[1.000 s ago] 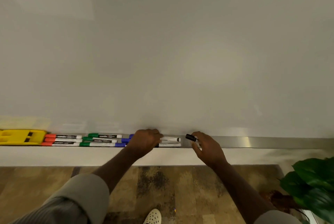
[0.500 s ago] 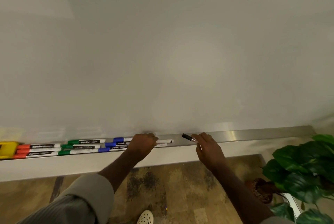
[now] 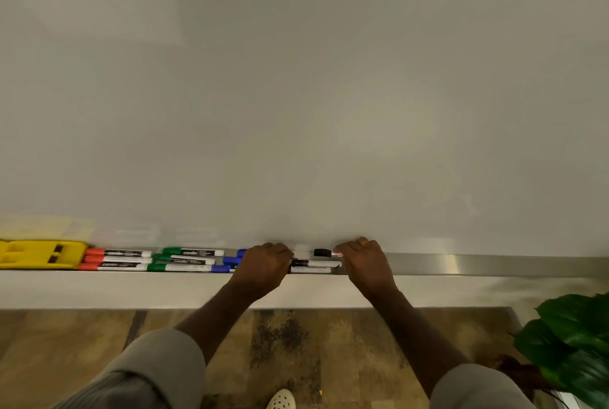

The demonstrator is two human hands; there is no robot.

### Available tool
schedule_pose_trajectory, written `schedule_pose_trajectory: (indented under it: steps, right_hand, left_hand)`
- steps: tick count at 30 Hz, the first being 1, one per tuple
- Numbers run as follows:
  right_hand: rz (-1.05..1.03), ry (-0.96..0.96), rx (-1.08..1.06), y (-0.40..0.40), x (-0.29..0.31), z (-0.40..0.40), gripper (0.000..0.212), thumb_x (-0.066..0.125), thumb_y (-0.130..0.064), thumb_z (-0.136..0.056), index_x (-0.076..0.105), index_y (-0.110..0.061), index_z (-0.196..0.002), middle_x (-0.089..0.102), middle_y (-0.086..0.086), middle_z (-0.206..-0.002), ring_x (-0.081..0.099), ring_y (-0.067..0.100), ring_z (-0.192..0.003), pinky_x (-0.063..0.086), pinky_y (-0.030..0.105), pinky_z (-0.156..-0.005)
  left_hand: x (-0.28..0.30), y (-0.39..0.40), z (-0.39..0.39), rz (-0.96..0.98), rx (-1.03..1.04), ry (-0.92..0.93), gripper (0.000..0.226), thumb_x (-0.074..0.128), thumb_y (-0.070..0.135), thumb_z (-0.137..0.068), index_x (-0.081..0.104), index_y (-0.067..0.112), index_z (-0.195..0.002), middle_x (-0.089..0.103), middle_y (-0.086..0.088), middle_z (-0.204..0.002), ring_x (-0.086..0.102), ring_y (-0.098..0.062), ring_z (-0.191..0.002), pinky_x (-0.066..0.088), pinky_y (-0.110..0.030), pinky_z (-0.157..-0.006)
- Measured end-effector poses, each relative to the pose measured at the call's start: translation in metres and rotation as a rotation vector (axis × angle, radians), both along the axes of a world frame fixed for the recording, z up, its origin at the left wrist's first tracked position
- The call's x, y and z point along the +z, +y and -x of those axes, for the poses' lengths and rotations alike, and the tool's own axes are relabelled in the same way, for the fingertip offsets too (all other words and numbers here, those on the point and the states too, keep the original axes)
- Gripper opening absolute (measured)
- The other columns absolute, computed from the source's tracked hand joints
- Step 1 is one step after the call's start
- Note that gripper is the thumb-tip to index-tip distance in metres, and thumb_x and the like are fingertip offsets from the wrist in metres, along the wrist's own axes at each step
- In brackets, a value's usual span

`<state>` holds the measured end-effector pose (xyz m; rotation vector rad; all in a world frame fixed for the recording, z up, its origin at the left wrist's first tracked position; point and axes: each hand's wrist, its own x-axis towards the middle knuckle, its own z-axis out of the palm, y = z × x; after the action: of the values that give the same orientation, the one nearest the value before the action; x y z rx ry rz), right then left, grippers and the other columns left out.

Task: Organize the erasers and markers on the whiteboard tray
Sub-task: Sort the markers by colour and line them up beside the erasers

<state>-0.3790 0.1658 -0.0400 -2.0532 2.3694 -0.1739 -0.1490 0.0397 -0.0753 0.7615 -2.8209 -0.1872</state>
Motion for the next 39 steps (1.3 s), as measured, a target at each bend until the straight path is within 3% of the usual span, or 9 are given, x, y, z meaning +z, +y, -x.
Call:
schedule_pose_trajectory:
  steps: [7, 12, 17, 28, 32, 35, 37, 39]
  right_hand:
    - [-0.004, -0.007, 0.067, -0.02, -0.016, -0.025, 0.032, 0.066, -0.002, -0.078, 0.071, -0.022, -0.103, 0.075, 0.0, -0.098, 0.066, 0.027, -0.091, 0.051, 0.035, -0.078]
    - [-0.006, -0.009, 0.059, -0.022, -0.021, -0.031, 0.036, 0.068, 0.0, -0.075, 0.072, -0.023, -0.102, 0.075, -0.001, -0.097, 0.067, 0.026, -0.088, 0.052, 0.033, -0.075]
    - [-0.028, -0.001, 0.078, -0.02, -0.023, -0.031, 0.04, 0.062, 0.002, -0.079, 0.068, -0.021, -0.112, 0.072, 0.001, -0.109, 0.064, 0.027, -0.1, 0.052, 0.036, -0.082]
    - [0.075, -0.124, 0.07, -0.01, -0.033, -0.062, 0.034, 0.059, -0.015, -0.088, 0.061, -0.019, -0.122, 0.065, 0.002, -0.121, 0.058, 0.024, -0.111, 0.049, 0.038, -0.094]
    - [0.128, -0.132, 0.081, -0.016, -0.025, -0.084, 0.037, 0.063, -0.019, -0.085, 0.059, -0.021, -0.122, 0.065, -0.001, -0.119, 0.058, 0.022, -0.11, 0.049, 0.037, -0.094]
    - [0.163, -0.121, 0.071, -0.019, -0.016, -0.104, 0.036, 0.065, -0.022, -0.086, 0.059, -0.022, -0.122, 0.065, -0.002, -0.118, 0.06, 0.022, -0.108, 0.05, 0.037, -0.093]
    - [0.181, -0.107, 0.064, -0.019, -0.01, -0.118, 0.036, 0.063, -0.024, -0.088, 0.059, -0.022, -0.124, 0.065, -0.002, -0.12, 0.059, 0.021, -0.11, 0.049, 0.037, -0.095]
    - [0.179, -0.096, 0.049, -0.017, -0.001, -0.134, 0.037, 0.061, -0.025, -0.089, 0.057, -0.022, -0.126, 0.064, -0.002, -0.124, 0.058, 0.021, -0.113, 0.047, 0.038, -0.097]
  left_hand:
    - [0.006, -0.01, -0.036, 0.063, 0.057, 0.087, 0.016, 0.067, 0.015, -0.081, 0.074, 0.016, -0.095, 0.074, 0.001, -0.09, 0.064, -0.023, -0.071, 0.053, -0.031, -0.06]
    - [0.01, -0.009, -0.047, 0.075, 0.084, 0.097, 0.021, 0.06, 0.017, -0.084, 0.072, 0.017, -0.102, 0.073, 0.0, -0.095, 0.064, -0.025, -0.079, 0.054, -0.034, -0.067]
    - [0.01, -0.008, -0.05, 0.07, 0.093, 0.11, 0.025, 0.055, 0.02, -0.087, 0.068, 0.017, -0.108, 0.072, -0.001, -0.101, 0.064, -0.025, -0.086, 0.054, -0.036, -0.072]
    - [0.001, 0.017, -0.092, 0.027, 0.222, 0.114, 0.047, 0.042, 0.038, -0.099, 0.055, 0.01, -0.135, 0.062, -0.008, -0.134, 0.055, -0.029, -0.125, 0.045, -0.042, -0.106]
    - [0.013, 0.018, -0.114, -0.004, 0.281, 0.001, 0.058, 0.03, 0.047, -0.101, 0.044, 0.009, -0.144, 0.045, -0.01, -0.15, 0.037, -0.027, -0.142, 0.031, -0.047, -0.117]
    - [0.019, 0.014, -0.13, -0.018, 0.327, -0.06, 0.072, 0.016, 0.057, -0.1, 0.02, 0.008, -0.153, 0.013, -0.012, -0.162, 0.011, -0.028, -0.151, 0.014, -0.047, -0.123]
    - [0.023, 0.011, -0.141, -0.022, 0.361, -0.06, 0.078, 0.014, 0.06, -0.098, 0.002, 0.008, -0.154, -0.008, -0.013, -0.163, -0.006, -0.027, -0.151, 0.002, -0.045, -0.122]
    - [0.028, 0.011, -0.151, -0.002, 0.369, -0.062, 0.079, 0.018, 0.058, -0.098, -0.001, 0.007, -0.154, -0.011, -0.015, -0.163, -0.009, -0.029, -0.151, 0.0, -0.044, -0.12]
